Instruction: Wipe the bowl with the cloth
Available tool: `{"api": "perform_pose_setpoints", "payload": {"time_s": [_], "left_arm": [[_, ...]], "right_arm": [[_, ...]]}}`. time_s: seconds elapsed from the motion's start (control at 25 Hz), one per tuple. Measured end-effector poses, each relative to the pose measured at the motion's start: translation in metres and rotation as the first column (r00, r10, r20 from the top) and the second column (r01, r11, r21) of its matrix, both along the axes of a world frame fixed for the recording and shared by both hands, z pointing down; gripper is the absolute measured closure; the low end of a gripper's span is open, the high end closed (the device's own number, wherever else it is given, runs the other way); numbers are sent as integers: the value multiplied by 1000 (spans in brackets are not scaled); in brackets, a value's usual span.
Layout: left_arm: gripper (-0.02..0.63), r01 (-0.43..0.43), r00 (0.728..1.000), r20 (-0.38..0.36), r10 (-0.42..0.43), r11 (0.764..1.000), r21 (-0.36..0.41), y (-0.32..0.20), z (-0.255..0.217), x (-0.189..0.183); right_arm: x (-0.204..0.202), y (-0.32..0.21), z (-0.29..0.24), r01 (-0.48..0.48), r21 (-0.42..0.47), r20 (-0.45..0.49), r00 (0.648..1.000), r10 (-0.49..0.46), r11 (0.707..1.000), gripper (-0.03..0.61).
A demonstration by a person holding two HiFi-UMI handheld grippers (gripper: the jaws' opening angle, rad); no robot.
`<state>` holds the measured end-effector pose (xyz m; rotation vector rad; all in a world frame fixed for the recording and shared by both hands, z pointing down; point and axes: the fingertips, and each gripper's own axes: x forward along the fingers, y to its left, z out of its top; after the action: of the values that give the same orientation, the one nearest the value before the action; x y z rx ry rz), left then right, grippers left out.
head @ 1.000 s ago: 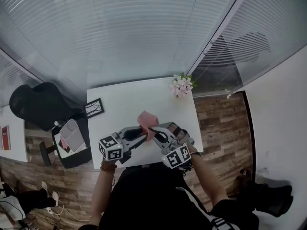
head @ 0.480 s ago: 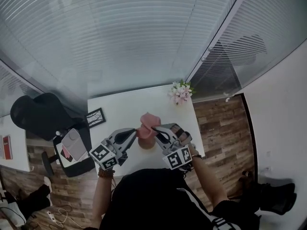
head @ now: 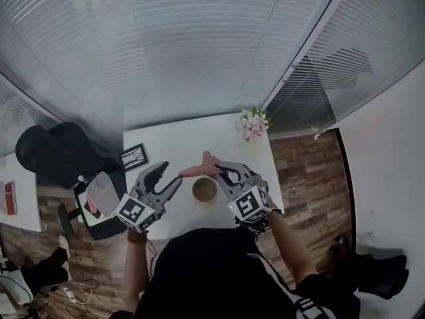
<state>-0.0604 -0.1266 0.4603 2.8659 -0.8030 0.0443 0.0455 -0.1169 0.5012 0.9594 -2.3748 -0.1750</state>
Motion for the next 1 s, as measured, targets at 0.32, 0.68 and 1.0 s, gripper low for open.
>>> {"api": "perform_pose_setpoints", "payload": {"time_s": [0.32, 0.68, 1.0], "left_arm": [[367, -355, 905, 298, 305, 926, 131, 56, 3, 69], [589, -221, 755, 650, -86, 900, 376, 32, 30, 68], [589, -186, 697, 656, -290, 810, 556, 26, -3, 49]], "right_arm": [[-19, 16, 10, 68, -101, -152, 985, -82, 993, 569], [-9, 28, 4, 145, 93, -418, 904, -93, 985, 565], [29, 26, 10, 117, 89, -512, 857, -56, 989, 541]]}}
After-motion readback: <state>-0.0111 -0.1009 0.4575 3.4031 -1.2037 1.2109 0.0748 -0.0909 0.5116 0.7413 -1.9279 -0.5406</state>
